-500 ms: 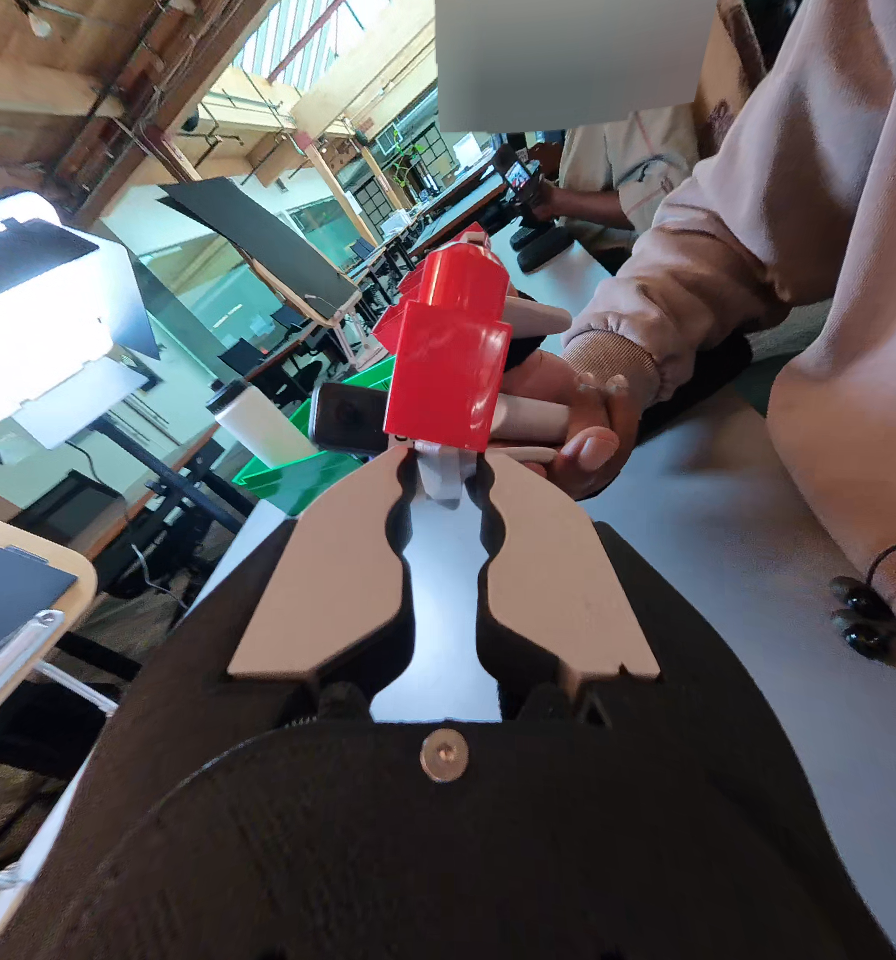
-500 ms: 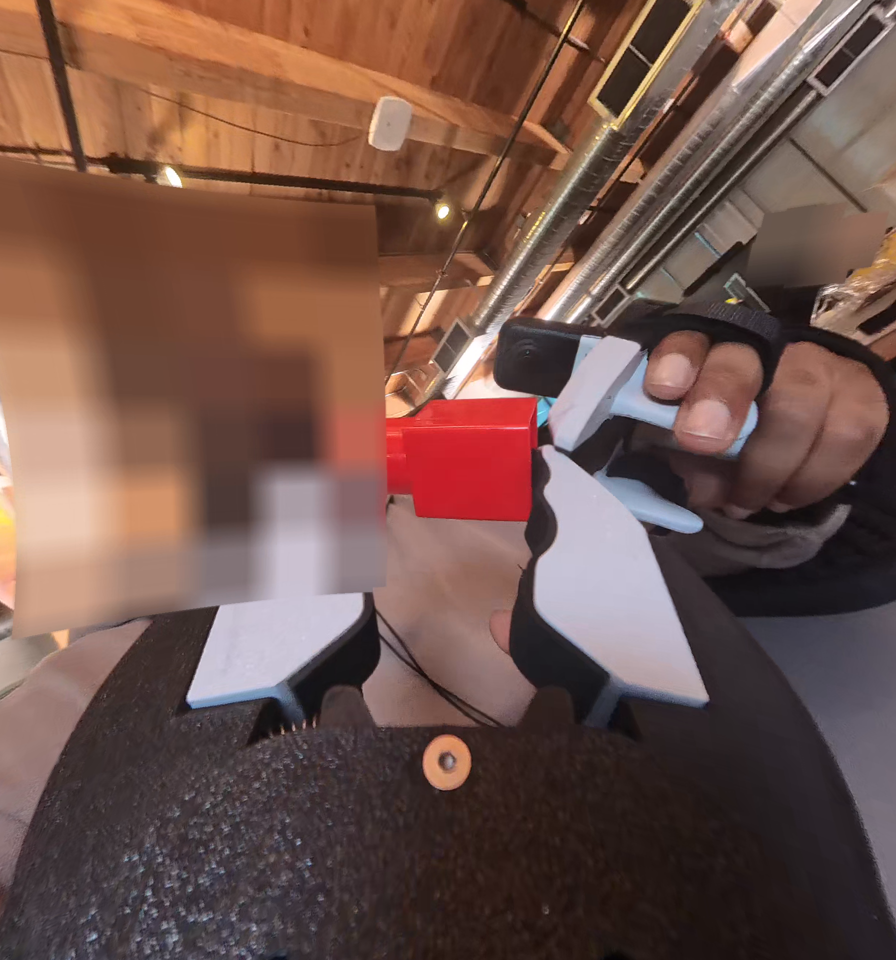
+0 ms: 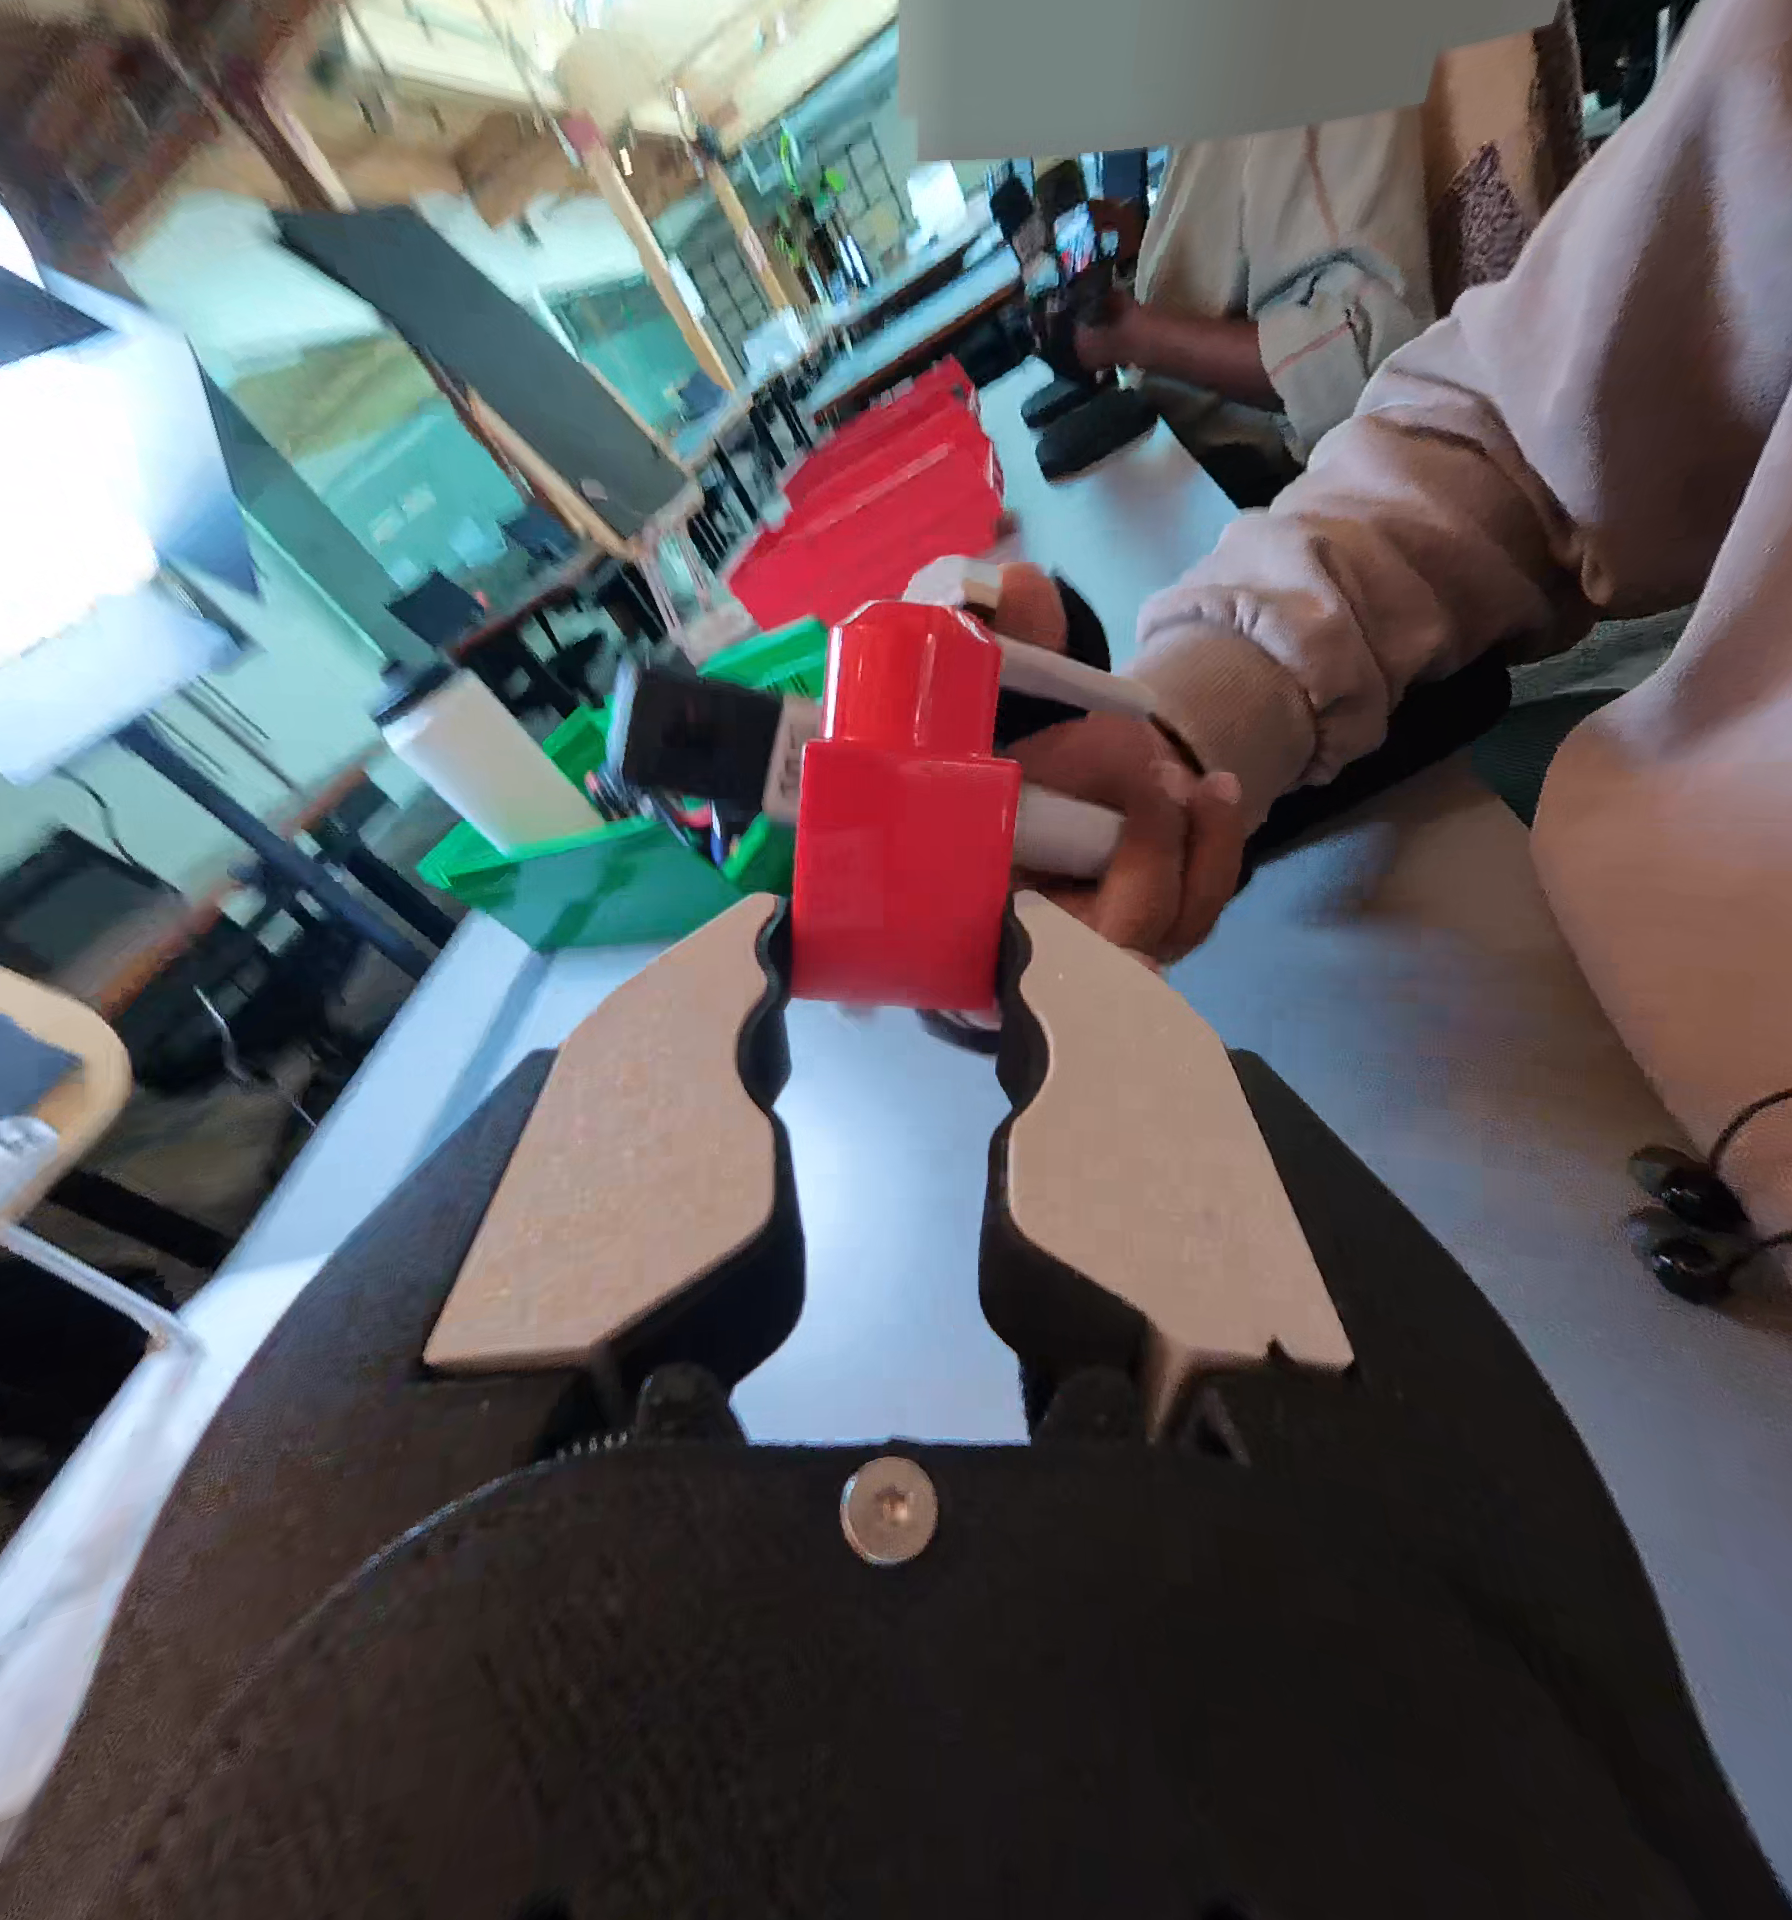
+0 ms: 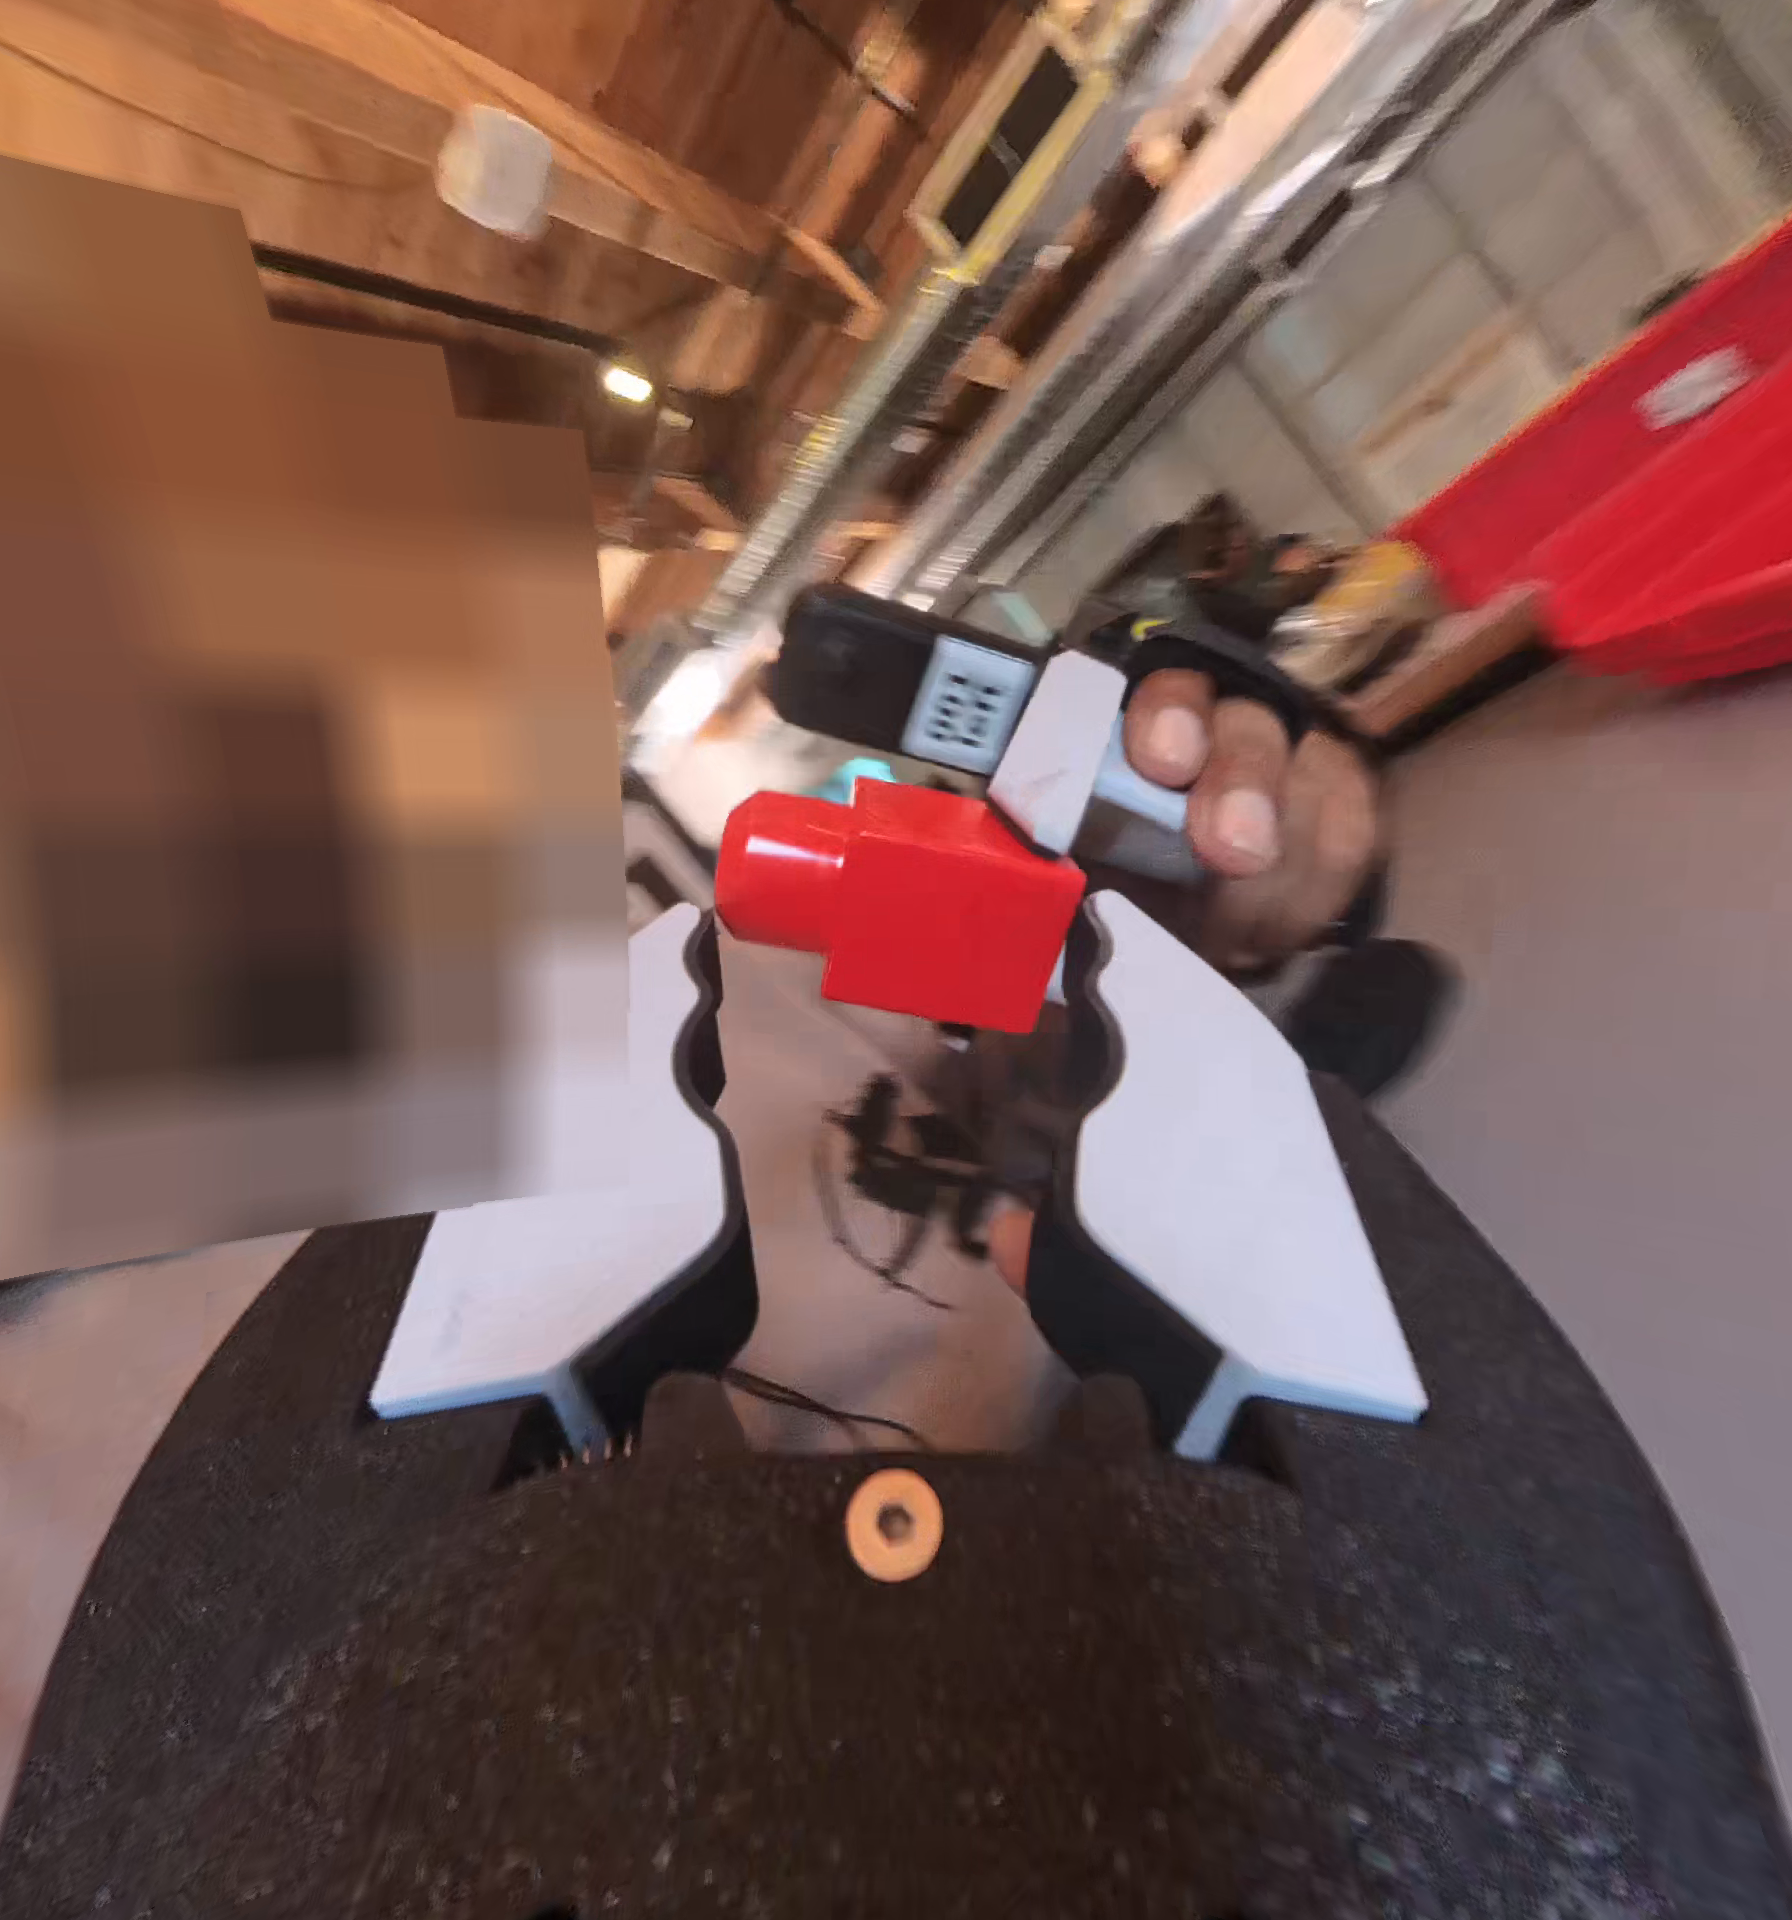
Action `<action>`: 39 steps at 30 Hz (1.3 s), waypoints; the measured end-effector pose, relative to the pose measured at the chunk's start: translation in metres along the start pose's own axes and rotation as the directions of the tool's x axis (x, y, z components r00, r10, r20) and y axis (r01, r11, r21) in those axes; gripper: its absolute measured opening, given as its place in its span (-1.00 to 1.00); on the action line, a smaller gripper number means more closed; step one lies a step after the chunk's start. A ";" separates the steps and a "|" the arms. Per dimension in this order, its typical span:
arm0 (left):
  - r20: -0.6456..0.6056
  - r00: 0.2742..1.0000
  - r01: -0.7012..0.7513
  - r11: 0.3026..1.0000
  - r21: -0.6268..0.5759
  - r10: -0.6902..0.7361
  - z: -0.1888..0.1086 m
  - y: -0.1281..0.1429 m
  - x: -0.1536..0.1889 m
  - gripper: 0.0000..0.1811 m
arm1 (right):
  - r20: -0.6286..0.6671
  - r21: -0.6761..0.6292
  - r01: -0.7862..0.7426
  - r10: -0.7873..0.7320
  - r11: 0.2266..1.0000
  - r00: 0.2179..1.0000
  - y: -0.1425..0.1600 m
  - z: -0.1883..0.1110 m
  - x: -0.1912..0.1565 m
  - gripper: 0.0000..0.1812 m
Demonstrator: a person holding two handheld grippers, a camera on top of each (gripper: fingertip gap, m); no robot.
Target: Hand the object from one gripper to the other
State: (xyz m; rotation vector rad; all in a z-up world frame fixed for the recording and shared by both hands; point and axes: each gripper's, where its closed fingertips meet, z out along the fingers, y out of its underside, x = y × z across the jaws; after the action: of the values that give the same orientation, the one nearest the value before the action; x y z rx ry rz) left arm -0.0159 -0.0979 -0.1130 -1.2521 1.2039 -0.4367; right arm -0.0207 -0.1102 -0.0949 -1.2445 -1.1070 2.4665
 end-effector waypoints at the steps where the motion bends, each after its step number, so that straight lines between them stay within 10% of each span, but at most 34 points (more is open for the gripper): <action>1: -0.017 0.997 0.074 0.996 -0.052 -0.075 -0.001 0.009 -0.005 -0.59 | -0.127 -0.047 0.127 -0.132 0.991 0.983 -0.001 -0.006 0.010 -0.26; 4: -0.121 0.934 0.311 0.930 -0.195 -0.337 -0.003 0.035 -0.003 -0.59 | -0.345 -0.326 0.456 -0.553 0.828 0.758 0.001 -0.024 0.030 -0.29; 9: -0.269 0.737 0.494 0.765 -0.413 -0.620 -0.001 0.074 0.027 -0.59 | -0.262 -0.656 0.532 -0.823 0.535 0.503 0.028 -0.041 0.051 -0.43; 16: -0.333 0.689 0.445 0.738 -0.507 -0.644 -0.002 0.085 0.049 -0.59 | -0.204 -0.704 0.450 -0.763 0.550 0.613 0.058 -0.047 0.063 -0.70; 22: -0.362 0.648 0.576 0.742 -0.343 -0.670 -0.001 0.056 0.029 -0.60 | -0.275 -0.515 0.464 -0.652 0.721 0.707 0.032 -0.039 0.046 -0.70; 32: -0.313 0.658 0.519 0.714 -0.470 -0.685 -0.001 0.080 0.039 -0.60 | -0.301 -0.602 0.429 -0.690 0.673 0.659 0.048 -0.042 0.063 -0.67; 39: -0.297 0.758 0.546 0.815 -0.195 -0.580 0.000 0.049 0.006 -0.43 | -0.357 -0.161 0.375 -0.408 0.913 0.840 -0.001 -0.035 0.038 -0.68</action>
State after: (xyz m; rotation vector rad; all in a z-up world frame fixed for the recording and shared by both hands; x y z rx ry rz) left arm -0.0294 -0.0867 -0.1587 -1.6758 1.1212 -1.0977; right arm -0.0187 -0.0738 -0.1315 -1.2943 -1.2175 1.7961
